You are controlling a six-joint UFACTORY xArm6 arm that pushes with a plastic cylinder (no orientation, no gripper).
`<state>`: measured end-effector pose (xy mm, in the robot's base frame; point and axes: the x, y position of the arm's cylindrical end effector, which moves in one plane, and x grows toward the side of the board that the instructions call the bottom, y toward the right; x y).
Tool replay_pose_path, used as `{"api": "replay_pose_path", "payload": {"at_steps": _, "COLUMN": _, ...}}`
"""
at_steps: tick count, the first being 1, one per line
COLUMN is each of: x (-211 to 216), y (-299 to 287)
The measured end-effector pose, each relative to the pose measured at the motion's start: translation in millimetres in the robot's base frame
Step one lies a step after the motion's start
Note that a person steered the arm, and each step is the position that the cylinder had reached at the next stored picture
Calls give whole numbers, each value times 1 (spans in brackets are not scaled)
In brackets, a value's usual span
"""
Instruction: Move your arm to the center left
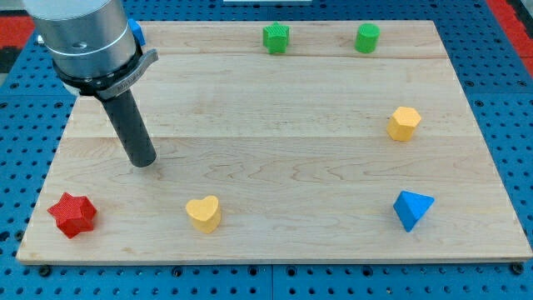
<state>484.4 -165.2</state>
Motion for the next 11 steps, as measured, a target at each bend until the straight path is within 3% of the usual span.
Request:
{"api": "replay_pose_path", "payload": {"at_steps": 2, "x": 2, "y": 0}}
{"api": "replay_pose_path", "payload": {"at_steps": 4, "x": -37, "y": 8}}
{"api": "replay_pose_path", "payload": {"at_steps": 7, "x": -49, "y": 7}}
{"api": "replay_pose_path", "payload": {"at_steps": 10, "x": -85, "y": -8}}
{"api": "replay_pose_path", "payload": {"at_steps": 11, "x": -78, "y": -29}}
